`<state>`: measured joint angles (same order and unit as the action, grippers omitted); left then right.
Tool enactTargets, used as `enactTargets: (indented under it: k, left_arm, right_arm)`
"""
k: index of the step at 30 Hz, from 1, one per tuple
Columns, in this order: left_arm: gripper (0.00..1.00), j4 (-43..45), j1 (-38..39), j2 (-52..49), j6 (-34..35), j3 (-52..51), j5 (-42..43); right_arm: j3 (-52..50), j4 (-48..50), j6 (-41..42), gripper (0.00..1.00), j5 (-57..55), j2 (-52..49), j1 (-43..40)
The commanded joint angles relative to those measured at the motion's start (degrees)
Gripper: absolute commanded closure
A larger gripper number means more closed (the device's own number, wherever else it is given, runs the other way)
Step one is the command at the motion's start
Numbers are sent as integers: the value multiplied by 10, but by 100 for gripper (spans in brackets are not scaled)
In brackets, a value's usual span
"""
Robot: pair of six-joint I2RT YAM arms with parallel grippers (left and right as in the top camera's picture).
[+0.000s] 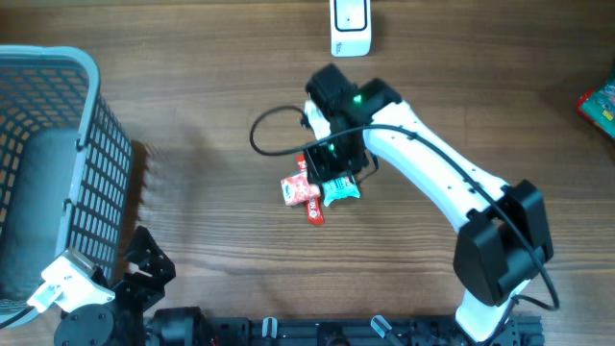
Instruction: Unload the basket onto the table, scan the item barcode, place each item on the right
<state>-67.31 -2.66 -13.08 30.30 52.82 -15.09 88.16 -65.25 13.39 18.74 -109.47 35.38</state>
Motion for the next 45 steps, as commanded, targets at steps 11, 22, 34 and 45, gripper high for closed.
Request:
enactTargets:
  k: [11,22,34,45]
  left_arm:
    - [0,1,-3,3,-4,0,-3]
    - [0,1,-3,3,-4,0,-3]
    - [0,1,-3,3,-4,0,-3]
    - [0,1,-3,3,-4,0,-3]
  right_arm:
    - [-102,106,48,41,21,-10,3]
    - [-158,240,46,41,116,-10,3]
    - [-183,298,48,47,79,-10,3]
    - [-175,329,46,30,78,11,-7]
